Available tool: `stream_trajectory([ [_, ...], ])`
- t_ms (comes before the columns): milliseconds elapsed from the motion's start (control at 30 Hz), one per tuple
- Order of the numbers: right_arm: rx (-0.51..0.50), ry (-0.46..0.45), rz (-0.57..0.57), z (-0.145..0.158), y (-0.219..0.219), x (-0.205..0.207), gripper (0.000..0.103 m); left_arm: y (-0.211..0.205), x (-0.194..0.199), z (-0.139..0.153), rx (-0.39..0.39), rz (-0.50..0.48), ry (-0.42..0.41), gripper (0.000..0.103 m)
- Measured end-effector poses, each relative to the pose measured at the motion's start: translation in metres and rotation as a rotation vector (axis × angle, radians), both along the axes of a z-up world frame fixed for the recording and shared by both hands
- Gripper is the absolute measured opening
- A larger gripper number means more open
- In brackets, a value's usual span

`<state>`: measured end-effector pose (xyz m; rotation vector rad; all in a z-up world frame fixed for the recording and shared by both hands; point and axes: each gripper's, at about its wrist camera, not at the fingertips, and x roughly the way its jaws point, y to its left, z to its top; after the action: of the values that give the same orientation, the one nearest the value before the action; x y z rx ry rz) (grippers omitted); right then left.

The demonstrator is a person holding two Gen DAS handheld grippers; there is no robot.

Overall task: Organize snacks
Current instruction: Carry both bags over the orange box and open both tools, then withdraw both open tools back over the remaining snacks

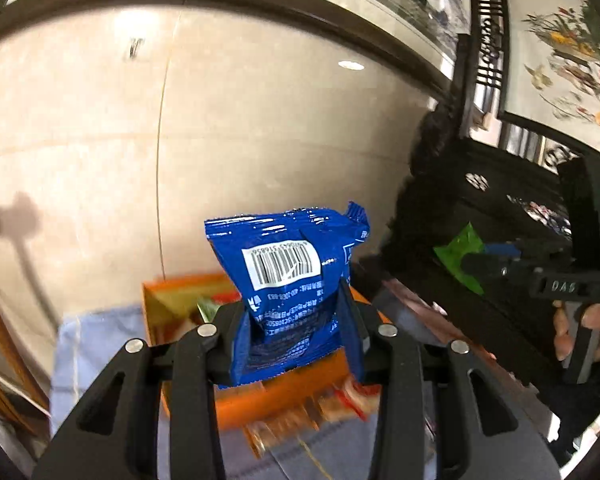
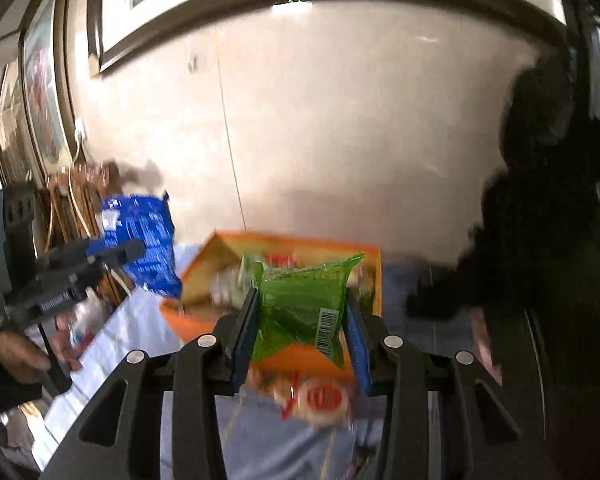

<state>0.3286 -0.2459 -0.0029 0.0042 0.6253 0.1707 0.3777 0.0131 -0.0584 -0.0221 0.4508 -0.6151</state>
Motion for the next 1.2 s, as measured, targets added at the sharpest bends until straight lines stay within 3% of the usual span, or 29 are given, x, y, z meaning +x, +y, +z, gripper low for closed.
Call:
stream_trajectory([
  [167, 0.000, -0.017, 0.009, 0.032, 0.004, 0.055, 0.041, -0.012, 0.037, 0.028, 0.029, 0.067, -0.022, 0.037],
  [233, 0.011, 0.012, 0.020, 0.037, 0.005, 0.084, 0.046, -0.018, 0.056, 0.031, 0.043, 0.092, -0.015, 0.039],
  [300, 0.030, 0.066, 0.024, 0.031, 0.004, 0.110, 0.062, -0.021, 0.079, 0.027, 0.050, 0.150, 0.024, 0.076],
  [333, 0.010, 0.081, -0.002, 0.026, 0.002, 0.120, 0.079, -0.021, 0.087, 0.026, 0.051, 0.174, 0.040, 0.098],
  [500, -0.056, 0.115, -0.029, 0.002, -0.003, 0.122, 0.083, -0.012, 0.093, 0.008, 0.064, 0.208, 0.080, 0.098],
  [667, -0.068, 0.171, -0.069, -0.035, -0.011, 0.087, 0.084, 0.002, 0.055, -0.028, 0.072, 0.170, 0.110, 0.098],
  [733, -0.046, 0.200, -0.100, -0.054, -0.017, 0.068, 0.090, 0.001, 0.032, -0.055, 0.111, 0.129, 0.131, 0.098],
  [867, -0.006, 0.295, -0.189, -0.119, -0.035, 0.016, 0.094, 0.000, -0.012, -0.115, 0.198, 0.082, 0.160, 0.098],
  [1033, -0.060, 0.468, -0.236, -0.210, -0.039, -0.028, 0.094, -0.014, -0.025, -0.182, 0.261, 0.138, 0.264, 0.098],
  [1200, -0.072, 0.539, -0.238, -0.255, -0.033, -0.045, 0.094, -0.054, -0.011, -0.203, 0.297, 0.170, 0.250, 0.098],
])
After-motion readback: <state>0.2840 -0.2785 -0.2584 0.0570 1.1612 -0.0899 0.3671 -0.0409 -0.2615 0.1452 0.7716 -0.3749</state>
